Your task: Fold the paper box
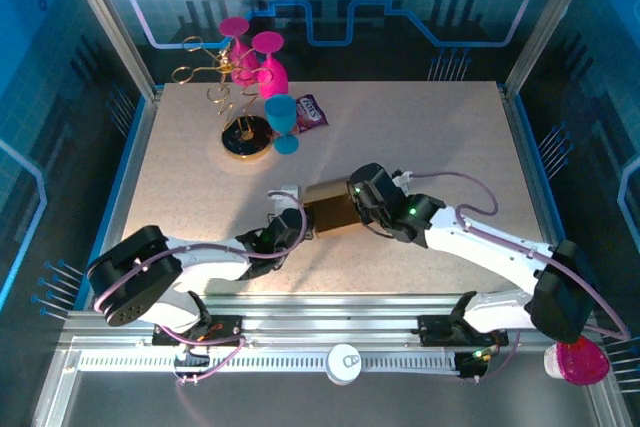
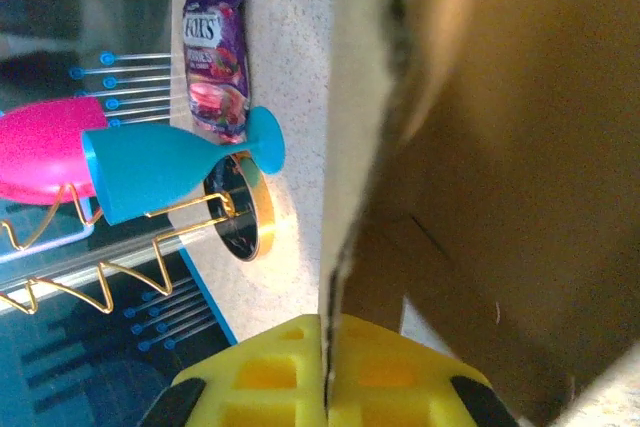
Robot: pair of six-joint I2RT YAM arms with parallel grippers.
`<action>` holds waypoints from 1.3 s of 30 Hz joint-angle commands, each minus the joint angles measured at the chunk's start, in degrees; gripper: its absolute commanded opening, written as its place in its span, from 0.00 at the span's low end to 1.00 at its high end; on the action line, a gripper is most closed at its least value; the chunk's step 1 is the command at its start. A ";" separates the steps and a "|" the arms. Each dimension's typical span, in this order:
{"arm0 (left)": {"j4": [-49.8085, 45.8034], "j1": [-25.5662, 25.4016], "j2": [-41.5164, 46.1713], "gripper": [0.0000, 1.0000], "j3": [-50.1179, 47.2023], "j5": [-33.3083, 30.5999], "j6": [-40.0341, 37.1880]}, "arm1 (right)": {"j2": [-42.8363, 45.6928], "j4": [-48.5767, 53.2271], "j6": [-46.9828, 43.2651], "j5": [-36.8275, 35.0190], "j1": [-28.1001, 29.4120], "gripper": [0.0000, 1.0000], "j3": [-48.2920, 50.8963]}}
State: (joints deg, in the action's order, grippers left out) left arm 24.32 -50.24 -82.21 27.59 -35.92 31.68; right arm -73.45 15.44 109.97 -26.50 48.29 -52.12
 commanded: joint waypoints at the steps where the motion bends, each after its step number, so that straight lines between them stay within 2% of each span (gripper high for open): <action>1: -13.25 -1.50 7.06 0.43 1.66 -0.03 0.79 | 2.51 0.00 1.75 -1.19 -1.04 0.00 4.51; 5: -24.56 -4.06 20.22 0.55 0.26 2.68 6.59 | 4.43 -2.97 1.21 0.09 -2.18 0.00 8.95; 8: -34.26 -5.02 31.68 0.54 -0.48 5.85 12.65 | 5.56 -3.83 1.39 1.18 -2.75 0.00 11.15; 11: -43.85 -4.87 41.59 0.53 0.73 6.25 18.43 | 6.80 -4.86 0.90 1.86 -3.61 0.00 13.29; 14: -49.12 -1.93 45.28 0.50 3.42 8.80 23.30 | 7.42 -6.19 -0.58 4.41 -5.13 0.00 15.37; 17: -48.15 4.64 41.97 0.48 6.28 18.47 26.56 | 8.17 -6.70 -2.80 6.10 -5.98 0.00 17.75; 20: -44.01 11.07 33.69 0.47 9.57 29.87 27.36 | 9.54 -7.99 -3.82 8.53 -7.82 0.00 21.48; 23: -42.71 14.17 23.99 0.47 14.77 37.38 26.46 | 11.36 -9.34 -3.69 9.89 -9.79 0.00 23.56; 30: -33.65 14.86 6.90 0.49 21.88 44.31 30.50 | 10.31 -5.86 -8.66 14.27 -13.86 0.00 18.82; 39: -25.49 15.57 -7.56 0.54 24.89 47.61 31.28 | 9.64 -6.29 -9.08 17.71 -15.49 0.00 23.21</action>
State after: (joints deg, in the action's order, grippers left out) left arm -5.56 -35.27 -86.46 49.84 8.27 62.26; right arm -63.26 6.44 102.83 -10.22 33.91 -30.68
